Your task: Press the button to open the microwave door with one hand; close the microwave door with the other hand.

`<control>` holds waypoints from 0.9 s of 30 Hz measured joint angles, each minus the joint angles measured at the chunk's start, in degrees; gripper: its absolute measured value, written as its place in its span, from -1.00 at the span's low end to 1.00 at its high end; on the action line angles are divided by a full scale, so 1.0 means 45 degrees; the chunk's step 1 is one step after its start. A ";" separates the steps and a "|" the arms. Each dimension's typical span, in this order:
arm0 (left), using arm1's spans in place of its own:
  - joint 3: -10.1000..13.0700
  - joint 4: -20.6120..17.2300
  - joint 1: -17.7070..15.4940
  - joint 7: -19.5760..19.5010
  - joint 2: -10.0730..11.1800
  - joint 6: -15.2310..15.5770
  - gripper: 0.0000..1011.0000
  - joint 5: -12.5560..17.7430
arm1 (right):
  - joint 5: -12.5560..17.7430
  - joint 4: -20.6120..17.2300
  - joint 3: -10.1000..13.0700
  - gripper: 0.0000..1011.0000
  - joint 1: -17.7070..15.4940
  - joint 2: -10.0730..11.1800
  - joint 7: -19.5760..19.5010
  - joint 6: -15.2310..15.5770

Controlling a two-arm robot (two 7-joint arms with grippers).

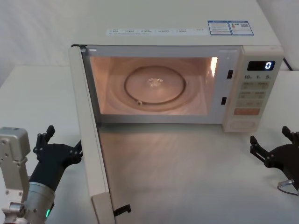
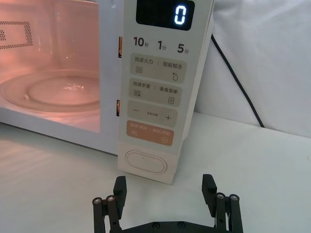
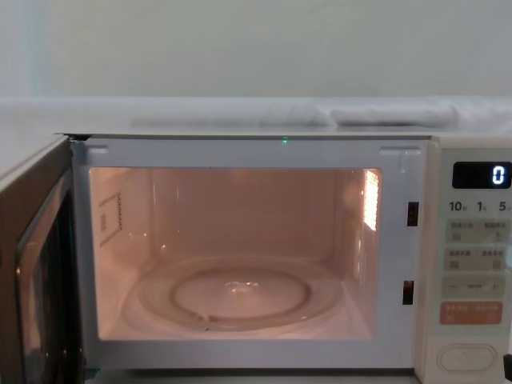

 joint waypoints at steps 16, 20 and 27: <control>0.0000 0.0000 0.0000 0.0000 0.0000 0.0000 0.98 0.0000 | -0.0007 0.0000 -0.0021 0.98 0.0015 0.0002 -0.0001 0.0023; 0.0000 0.0000 0.0000 -0.0001 0.0000 0.0000 0.98 0.0000 | -0.0009 0.0001 -0.0021 0.98 0.0016 0.0002 -0.0001 0.0025; 0.0001 0.0000 0.0000 0.0000 0.0000 0.0000 0.98 0.0001 | -0.0014 0.0000 -0.0021 0.98 0.0017 0.0002 0.0002 0.0026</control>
